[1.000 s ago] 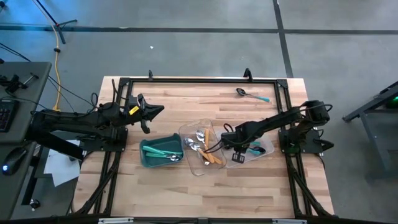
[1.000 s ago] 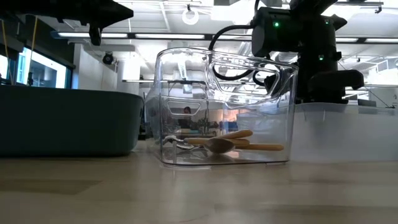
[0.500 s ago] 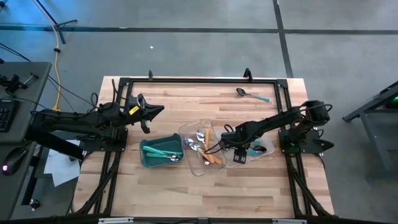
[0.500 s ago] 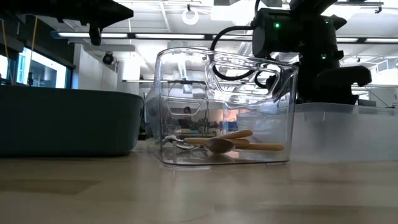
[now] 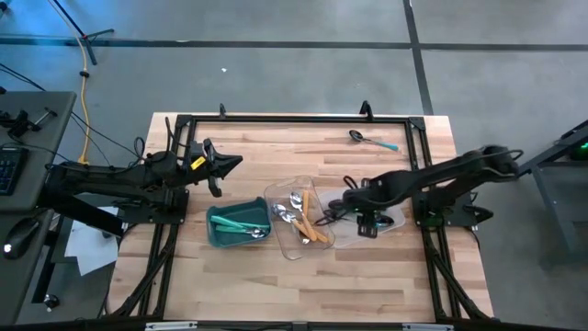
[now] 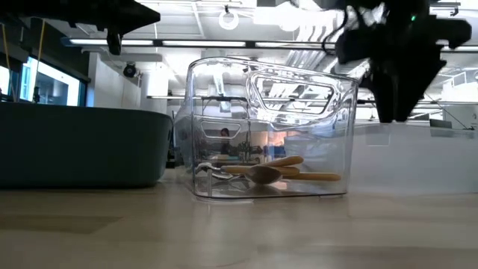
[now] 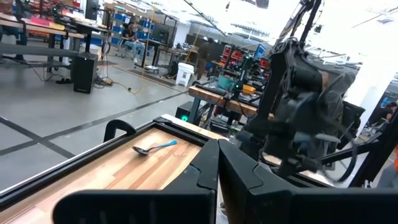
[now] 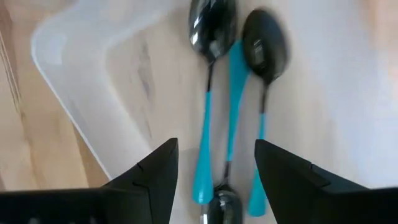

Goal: Sort silverware by color (type)
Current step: Put the blue spoon into the white bin

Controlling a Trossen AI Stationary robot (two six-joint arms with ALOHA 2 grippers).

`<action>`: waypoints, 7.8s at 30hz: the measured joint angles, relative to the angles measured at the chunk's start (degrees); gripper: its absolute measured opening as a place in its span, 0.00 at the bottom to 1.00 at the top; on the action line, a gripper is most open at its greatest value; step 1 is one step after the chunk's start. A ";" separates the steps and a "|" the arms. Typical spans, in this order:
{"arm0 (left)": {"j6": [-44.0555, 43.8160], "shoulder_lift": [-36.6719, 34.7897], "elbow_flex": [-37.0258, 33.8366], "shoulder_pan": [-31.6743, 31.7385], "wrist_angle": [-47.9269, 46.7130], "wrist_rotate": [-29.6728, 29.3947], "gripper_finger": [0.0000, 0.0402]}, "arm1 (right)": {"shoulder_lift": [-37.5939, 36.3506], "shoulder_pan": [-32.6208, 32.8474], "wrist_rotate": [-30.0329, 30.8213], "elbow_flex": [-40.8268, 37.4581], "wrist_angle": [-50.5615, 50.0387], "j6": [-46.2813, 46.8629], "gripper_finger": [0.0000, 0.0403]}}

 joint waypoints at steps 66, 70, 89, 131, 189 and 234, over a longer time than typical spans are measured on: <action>3.50 0.02 0.02 0.00 5.88 4.52 0.00 | -14.31 -21.34 -6.30 -7.54 62.99 -7.42 0.49; 3.53 0.02 0.02 0.00 5.86 4.52 0.00 | -14.31 -22.82 -9.79 -7.56 65.19 -6.61 0.49; 3.51 0.02 0.00 0.00 4.95 4.50 0.00 | -10.66 -23.12 -12.26 -20.87 90.90 4.07 0.49; 6.43 0.07 0.00 0.00 2.79 8.22 0.00 | -10.66 -23.10 -18.33 -20.87 90.27 -3.74 0.00; 6.54 0.07 -0.02 0.02 2.20 5.97 0.00 | -10.68 -23.09 -17.83 -20.87 87.67 4.03 0.00; 6.53 0.05 -0.02 0.02 -1.08 4.48 0.00 | -3.66 -42.66 15.71 21.37 5.74 8.70 0.51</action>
